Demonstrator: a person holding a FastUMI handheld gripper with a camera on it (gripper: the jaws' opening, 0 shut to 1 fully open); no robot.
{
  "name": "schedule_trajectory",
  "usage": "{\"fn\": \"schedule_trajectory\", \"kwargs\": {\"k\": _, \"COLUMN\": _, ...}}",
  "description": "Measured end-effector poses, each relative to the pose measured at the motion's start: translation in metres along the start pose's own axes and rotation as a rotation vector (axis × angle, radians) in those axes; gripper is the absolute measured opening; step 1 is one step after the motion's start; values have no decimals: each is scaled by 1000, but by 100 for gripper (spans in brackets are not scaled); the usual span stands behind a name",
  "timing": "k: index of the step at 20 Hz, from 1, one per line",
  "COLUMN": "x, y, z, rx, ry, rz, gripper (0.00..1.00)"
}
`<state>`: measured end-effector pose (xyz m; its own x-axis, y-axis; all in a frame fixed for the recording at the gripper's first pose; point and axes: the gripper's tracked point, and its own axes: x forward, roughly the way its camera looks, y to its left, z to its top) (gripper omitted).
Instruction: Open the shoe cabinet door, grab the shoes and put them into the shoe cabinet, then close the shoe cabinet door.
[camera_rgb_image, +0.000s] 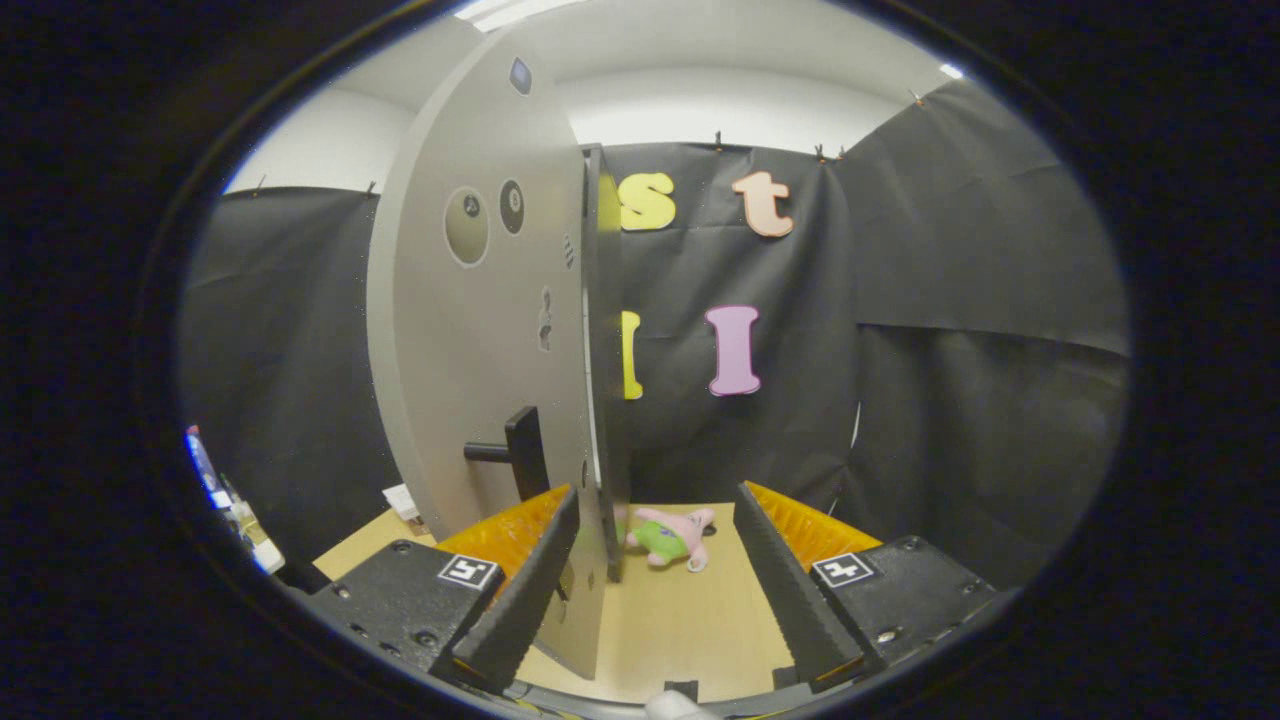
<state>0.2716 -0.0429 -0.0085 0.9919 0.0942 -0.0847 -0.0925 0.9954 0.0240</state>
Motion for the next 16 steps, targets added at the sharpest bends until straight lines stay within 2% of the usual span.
{"fn": "schedule_trajectory", "kwargs": {"k": 9, "x": -5, "y": 24, "z": -3, "rx": 7, "ry": 10, "rz": -23, "gripper": 96}}
{"fn": "schedule_trajectory", "kwargs": {"k": 16, "x": 1, "y": 99, "z": -7, "rx": 15, "ry": 20, "rz": 34, "gripper": 97}}
